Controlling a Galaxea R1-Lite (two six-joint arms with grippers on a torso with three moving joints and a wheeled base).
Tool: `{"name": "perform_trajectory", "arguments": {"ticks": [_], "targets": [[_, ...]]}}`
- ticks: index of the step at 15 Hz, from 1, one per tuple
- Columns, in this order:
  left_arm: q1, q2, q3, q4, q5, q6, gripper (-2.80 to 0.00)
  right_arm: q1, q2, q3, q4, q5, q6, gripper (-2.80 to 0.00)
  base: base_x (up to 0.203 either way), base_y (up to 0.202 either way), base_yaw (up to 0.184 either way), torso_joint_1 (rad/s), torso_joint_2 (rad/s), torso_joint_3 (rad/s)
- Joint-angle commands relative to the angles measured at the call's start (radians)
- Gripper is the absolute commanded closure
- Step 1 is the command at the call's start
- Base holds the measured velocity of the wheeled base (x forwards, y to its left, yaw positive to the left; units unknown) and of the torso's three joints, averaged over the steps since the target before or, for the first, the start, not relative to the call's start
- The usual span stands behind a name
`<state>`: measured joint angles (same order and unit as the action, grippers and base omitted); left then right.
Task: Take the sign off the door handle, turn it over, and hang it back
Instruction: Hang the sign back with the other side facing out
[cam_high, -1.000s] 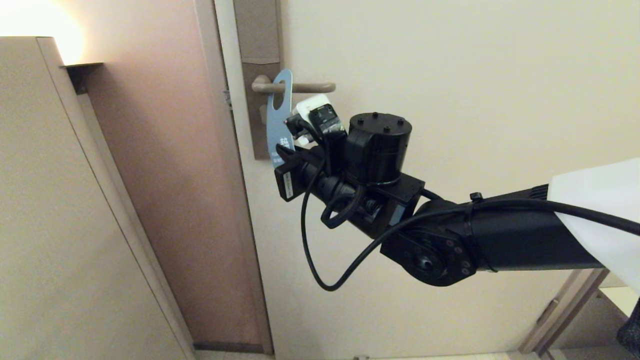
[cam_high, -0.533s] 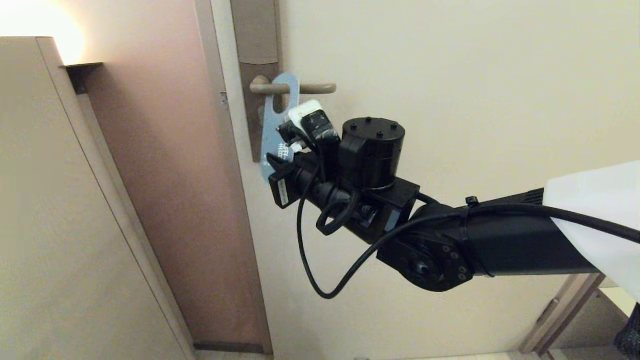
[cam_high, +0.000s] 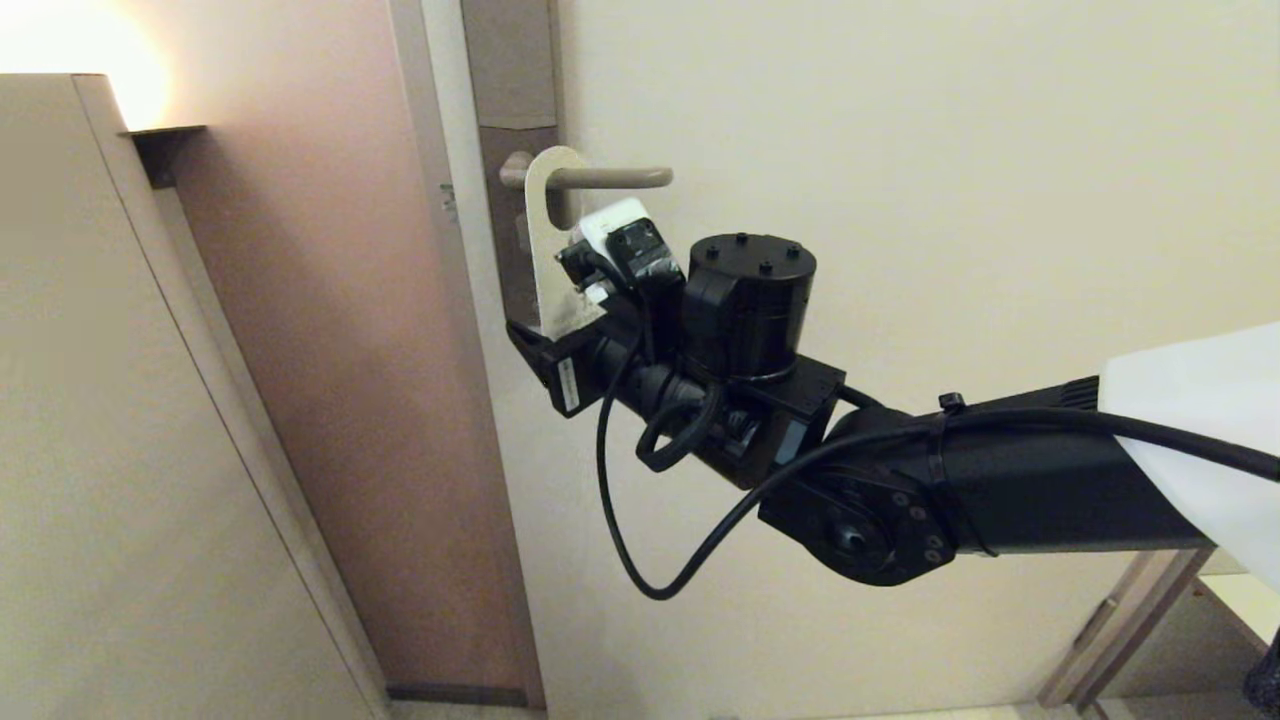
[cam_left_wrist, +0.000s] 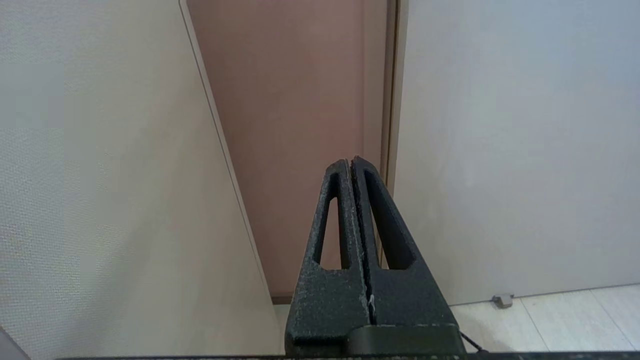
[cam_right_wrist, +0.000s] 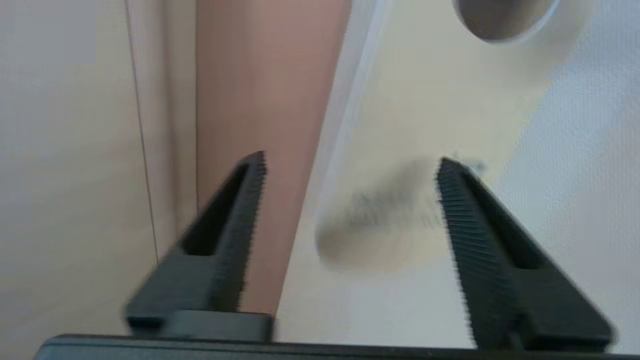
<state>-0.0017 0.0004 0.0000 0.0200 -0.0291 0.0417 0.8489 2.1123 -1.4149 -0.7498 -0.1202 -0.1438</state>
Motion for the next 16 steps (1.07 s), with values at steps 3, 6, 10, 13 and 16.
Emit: {"name": "perform_trajectory", "arguments": {"ticks": [3,6,10,13,16], "targets": [[0.0,0.0,0.0,0.0,0.0,0.0,0.0,0.0,-0.035,0.005,0.001,0.003,0.001,-2.8,0.0,0.0,0.0,0.0,0.0,0.0],[0.0,0.0,0.0,0.0,0.0,0.0,0.0,-0.002,-0.089,0.05,0.027,0.002,0.003,-2.8,0.0,0.0,0.0,0.0,0.0,0.0],[-0.001,0.0,0.0,0.0,0.0,0.0,0.0,-0.018,-0.139,0.096,0.045,0.0,0.006,-2.8,0.0,0.0,0.0,0.0,0.0,0.0],[0.0,0.0,0.0,0.0,0.0,0.0,0.0,-0.019,-0.147,0.097,0.046,-0.001,0.006,-2.8,0.0,0.0,0.0,0.0,0.0,0.0],[0.0,0.0,0.0,0.0,0.0,0.0,0.0,-0.02,-0.149,0.097,0.044,-0.001,0.006,-2.8,0.0,0.0,0.0,0.0,0.0,0.0]]}}
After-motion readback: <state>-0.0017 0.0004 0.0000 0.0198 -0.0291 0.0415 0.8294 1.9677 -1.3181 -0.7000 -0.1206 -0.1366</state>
